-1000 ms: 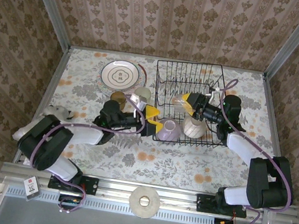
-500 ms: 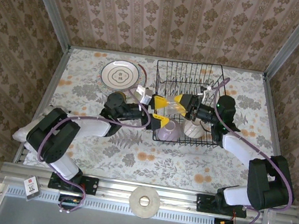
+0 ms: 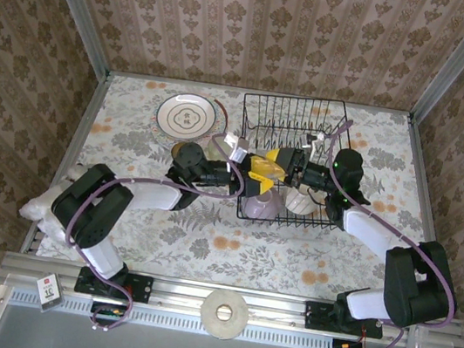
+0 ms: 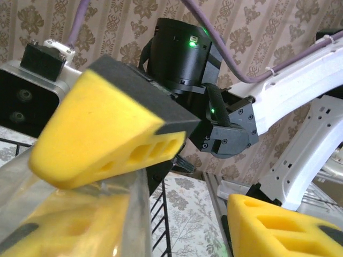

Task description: Unload the mixed dishes from the dish rack

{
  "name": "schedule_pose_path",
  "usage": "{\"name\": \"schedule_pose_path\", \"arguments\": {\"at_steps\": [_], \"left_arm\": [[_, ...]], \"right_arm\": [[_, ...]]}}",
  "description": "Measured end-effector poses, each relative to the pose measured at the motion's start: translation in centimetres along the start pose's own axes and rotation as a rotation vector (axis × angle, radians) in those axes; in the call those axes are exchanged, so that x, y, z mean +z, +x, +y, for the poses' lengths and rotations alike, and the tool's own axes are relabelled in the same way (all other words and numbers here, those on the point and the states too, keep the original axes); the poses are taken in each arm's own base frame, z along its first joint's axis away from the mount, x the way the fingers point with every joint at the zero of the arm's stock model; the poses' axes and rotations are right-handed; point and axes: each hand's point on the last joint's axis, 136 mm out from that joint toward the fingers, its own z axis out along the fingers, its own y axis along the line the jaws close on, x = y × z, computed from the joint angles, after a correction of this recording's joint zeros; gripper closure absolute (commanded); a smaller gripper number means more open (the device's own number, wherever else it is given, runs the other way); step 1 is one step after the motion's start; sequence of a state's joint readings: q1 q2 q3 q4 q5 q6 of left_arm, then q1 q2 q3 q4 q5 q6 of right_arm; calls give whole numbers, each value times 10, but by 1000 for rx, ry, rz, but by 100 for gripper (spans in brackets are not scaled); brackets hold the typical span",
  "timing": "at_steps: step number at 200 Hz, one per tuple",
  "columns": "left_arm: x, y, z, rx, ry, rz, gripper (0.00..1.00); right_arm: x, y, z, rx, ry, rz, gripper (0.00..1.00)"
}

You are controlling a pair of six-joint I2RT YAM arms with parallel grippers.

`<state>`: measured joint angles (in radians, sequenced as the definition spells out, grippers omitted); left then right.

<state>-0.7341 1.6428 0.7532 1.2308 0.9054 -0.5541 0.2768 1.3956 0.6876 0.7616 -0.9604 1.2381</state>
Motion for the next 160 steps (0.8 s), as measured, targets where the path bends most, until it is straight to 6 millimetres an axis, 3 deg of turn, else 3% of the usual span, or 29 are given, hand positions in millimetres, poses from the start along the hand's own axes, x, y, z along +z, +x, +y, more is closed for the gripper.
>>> {"name": "schedule_pose_path", "arguments": {"at_steps": [34, 77, 92, 116, 160], "left_arm": [[0, 1, 4, -40, -14, -1, 100], [0, -1, 6, -51, -23, -7, 100], [0, -2, 7, -51, -28, -10, 100], [-1, -4, 13, -64, -86, -10, 100], [-17, -18, 44, -96, -381, 32, 100]], "right_arm": [[3, 6, 5, -19, -20, 26, 67], [2, 4, 6, -23, -20, 18, 56], [2, 4, 6, -23, -20, 17, 39], [3, 5, 4, -32, -13, 18, 1], [4, 26, 5, -147, 63, 49, 0]]}}
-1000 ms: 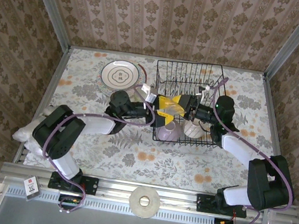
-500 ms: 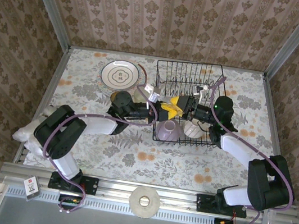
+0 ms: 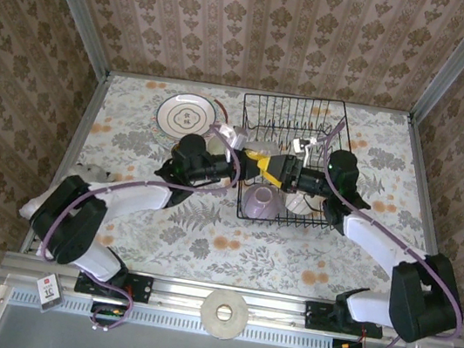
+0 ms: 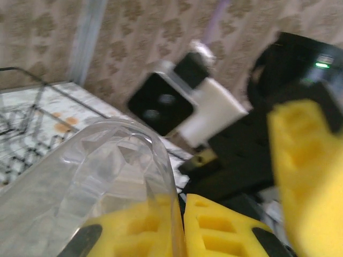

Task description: Unload the mixed dishes from the dish rack

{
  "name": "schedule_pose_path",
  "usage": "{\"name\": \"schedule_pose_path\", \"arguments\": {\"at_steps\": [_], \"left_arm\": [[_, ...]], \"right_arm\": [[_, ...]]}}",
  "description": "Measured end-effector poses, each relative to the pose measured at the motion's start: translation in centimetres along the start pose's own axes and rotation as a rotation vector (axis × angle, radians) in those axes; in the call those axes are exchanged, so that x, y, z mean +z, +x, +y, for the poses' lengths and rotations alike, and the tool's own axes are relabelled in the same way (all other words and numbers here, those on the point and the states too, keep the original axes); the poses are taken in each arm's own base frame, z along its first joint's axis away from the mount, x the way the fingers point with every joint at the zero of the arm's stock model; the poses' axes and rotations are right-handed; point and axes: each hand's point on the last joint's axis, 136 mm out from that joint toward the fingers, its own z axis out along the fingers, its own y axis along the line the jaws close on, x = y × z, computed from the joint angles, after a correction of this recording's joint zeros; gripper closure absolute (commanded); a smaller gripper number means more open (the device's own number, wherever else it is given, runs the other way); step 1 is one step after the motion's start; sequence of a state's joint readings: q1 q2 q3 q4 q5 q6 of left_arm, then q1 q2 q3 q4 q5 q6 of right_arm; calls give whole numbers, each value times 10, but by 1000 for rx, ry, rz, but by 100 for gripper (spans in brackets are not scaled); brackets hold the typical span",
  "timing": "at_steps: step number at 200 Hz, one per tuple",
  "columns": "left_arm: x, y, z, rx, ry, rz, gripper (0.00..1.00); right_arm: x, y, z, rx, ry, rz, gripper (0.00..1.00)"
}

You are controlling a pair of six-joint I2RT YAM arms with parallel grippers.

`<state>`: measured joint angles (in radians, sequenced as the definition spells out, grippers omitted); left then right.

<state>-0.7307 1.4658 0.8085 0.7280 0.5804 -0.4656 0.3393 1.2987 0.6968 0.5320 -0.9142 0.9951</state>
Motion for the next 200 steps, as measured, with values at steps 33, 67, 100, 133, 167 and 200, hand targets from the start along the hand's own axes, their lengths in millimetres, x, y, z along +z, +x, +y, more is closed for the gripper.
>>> {"name": "schedule_pose_path", "arguments": {"at_steps": [33, 67, 100, 133, 167, 200], "left_arm": [[-13, -25, 16, 5, -210, 60, 100], [-45, -45, 22, 12, -431, 190, 100], [-86, -58, 22, 7, -631, 368, 100], [-125, -28, 25, -40, -757, 616, 100], [-147, 21, 37, -114, -809, 851, 100], [-141, 63, 63, -174, -821, 1001, 100]], "right_arm": [[-6, 3, -6, -109, 113, -38, 0], [-13, 1, -19, -202, 249, -94, 0], [-12, 13, -30, -309, 386, -94, 0], [-6, 27, -38, -409, 470, -63, 0], [1, 38, -36, -490, 491, -31, 0], [9, 44, -39, -539, 515, 0, 0]]}}
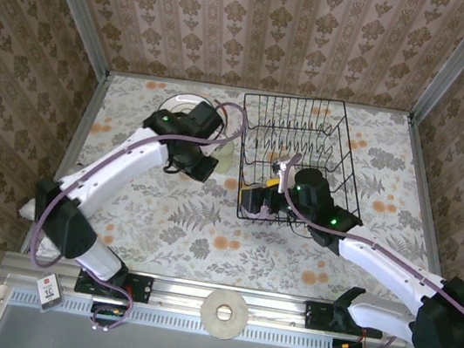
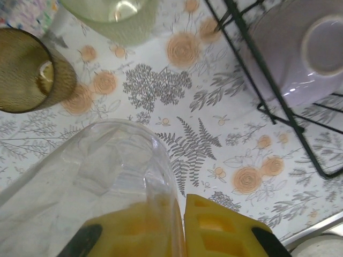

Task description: Unload the mixed dishes from the dish rack

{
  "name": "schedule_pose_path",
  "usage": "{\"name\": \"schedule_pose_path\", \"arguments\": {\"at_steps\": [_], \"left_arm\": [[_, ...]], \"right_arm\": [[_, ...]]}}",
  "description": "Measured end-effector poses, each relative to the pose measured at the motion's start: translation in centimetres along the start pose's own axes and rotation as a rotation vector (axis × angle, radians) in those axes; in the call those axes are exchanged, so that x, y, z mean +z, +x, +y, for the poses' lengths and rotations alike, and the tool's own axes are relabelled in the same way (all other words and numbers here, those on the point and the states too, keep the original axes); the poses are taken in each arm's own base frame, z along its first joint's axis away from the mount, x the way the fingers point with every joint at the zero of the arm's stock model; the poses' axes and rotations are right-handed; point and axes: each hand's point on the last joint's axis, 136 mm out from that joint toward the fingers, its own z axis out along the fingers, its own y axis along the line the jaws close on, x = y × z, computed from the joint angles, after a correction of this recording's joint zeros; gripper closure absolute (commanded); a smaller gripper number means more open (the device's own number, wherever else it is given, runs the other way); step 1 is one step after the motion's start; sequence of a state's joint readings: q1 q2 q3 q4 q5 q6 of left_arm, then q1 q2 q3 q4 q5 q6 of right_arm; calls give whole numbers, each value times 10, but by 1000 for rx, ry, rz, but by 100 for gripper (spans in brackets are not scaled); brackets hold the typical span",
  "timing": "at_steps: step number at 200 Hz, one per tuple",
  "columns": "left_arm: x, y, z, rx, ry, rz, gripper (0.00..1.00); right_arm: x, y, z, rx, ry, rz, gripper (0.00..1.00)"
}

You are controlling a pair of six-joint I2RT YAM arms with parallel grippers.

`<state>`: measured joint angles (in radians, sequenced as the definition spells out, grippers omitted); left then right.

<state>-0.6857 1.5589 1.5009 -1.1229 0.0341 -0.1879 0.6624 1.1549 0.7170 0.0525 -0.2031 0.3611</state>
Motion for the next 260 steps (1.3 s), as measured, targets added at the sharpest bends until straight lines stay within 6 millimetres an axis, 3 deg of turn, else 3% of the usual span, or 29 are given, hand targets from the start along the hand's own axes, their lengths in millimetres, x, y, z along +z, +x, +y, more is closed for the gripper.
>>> {"name": "schedule_pose_path", "arguments": {"at_steps": [41, 74, 182, 260], "left_arm": [[66, -1, 3, 5, -15, 150, 100], [95, -1, 5, 11, -20, 199, 100], [129, -16, 22, -27, -29, 180, 100], [134, -25, 24, -14, -29, 155, 86]], "right_arm": [[4, 4, -5, -17, 27, 16, 0], [4, 3, -7, -20, 39, 12, 0], [4, 3, -7, -20, 42, 11, 0], [7, 6, -9, -22, 47, 22, 0]]}}
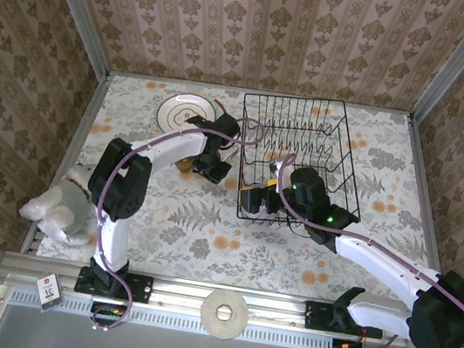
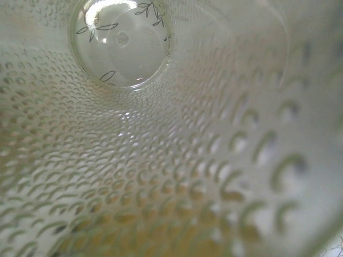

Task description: Unload the mixed dishes from the dish rack

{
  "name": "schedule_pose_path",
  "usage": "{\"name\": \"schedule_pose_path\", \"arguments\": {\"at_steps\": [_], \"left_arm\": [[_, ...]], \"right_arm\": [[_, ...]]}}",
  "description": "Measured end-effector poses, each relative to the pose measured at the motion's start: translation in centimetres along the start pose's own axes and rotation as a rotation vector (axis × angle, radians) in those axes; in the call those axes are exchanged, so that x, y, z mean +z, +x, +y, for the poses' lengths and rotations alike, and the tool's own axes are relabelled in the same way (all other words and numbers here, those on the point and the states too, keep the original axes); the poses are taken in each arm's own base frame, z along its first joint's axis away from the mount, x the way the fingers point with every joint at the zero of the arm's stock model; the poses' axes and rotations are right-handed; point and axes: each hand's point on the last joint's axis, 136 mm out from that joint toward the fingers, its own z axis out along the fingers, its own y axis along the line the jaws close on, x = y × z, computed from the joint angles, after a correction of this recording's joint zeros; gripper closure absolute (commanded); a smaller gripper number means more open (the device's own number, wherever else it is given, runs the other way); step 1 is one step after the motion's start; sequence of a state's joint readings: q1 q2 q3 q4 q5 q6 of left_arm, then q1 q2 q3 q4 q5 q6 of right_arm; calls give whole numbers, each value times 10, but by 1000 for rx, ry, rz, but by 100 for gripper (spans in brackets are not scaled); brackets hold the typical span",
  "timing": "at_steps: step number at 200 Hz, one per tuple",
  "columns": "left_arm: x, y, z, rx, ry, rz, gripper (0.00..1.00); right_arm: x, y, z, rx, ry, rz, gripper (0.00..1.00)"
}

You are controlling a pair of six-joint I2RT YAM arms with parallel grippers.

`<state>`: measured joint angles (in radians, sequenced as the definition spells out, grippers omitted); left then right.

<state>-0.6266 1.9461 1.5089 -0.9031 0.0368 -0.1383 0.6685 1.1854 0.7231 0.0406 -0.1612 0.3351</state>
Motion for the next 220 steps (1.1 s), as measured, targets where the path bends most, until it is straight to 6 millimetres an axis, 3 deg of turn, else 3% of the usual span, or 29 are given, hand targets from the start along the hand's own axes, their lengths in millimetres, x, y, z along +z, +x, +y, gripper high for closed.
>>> {"name": "schedule_pose_path", "arguments": {"at_steps": [47, 149, 181, 220], "left_arm": [[0, 0, 0, 2, -1, 0, 77], [-2, 1, 1, 4, -8, 1, 70], [-15, 1, 1, 5, -6, -21, 63], [-49, -1, 0, 9, -10, -86, 52]], "right_arm": [[3, 3, -2, 2, 5, 12, 0], [4, 5, -1, 1, 3, 17, 0], [4, 5, -1, 1, 3, 17, 0], [4, 5, -1, 1, 3, 17, 0]]}}
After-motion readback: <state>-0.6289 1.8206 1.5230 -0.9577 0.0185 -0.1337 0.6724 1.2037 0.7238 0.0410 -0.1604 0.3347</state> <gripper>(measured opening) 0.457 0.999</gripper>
